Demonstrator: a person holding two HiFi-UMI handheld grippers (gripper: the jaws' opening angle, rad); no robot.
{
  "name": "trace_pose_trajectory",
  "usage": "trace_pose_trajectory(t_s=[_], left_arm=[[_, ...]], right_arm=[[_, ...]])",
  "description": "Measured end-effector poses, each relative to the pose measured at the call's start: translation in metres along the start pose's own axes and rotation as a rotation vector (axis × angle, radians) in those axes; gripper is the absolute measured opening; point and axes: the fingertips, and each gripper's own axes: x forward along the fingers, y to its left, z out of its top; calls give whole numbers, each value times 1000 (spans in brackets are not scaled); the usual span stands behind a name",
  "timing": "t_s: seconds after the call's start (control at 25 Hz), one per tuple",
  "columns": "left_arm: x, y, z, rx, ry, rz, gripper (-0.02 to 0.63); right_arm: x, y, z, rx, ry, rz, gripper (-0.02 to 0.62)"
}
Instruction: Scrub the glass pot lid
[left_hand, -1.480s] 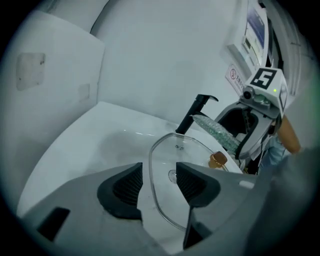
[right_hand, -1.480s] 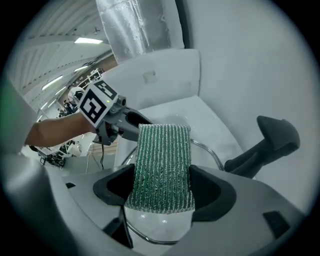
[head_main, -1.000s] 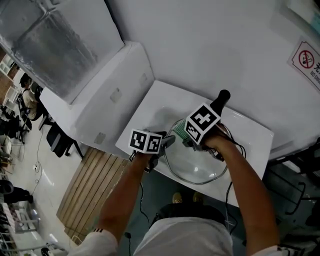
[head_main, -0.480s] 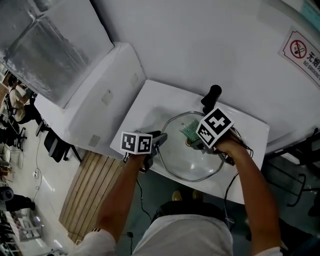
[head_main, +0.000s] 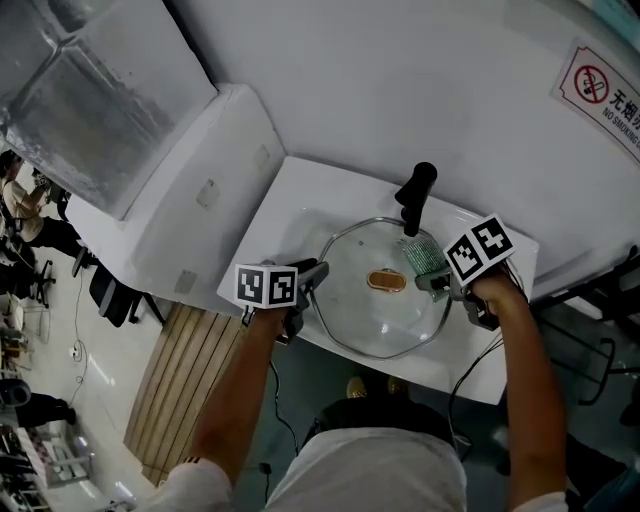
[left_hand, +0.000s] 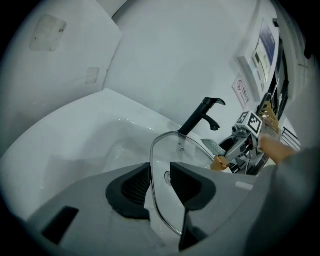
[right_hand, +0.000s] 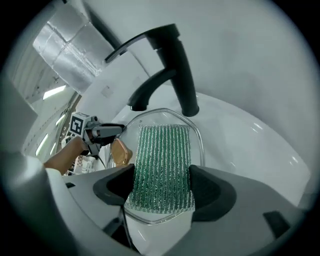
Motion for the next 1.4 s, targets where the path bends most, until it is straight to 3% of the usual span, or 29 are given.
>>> trace_pose_trajectory(t_s=[0.16,0.4,0.76,1.08,1.24,1.4], left_arm=[[1,1,0,-2,-1,5,132],[0,1,0,0,3,15,129],[0,1,-1,-8,-5,22,129],[0,1,-1,-15,-10,26,127],[-1,1,-1,-19,-12,29,126],[0,1,-1,-16,-14,31,126]], right_arm=[[-7,-4,-6,49,-63,29,339],[-32,41,2,-143,-90,-15,339],[-6,129,25,-420,23,-12,339],[39,153,38,-640,177,-149,339],[52,152,39,-690,220,-173,339],[49,145,36,-675,204,-173,339]])
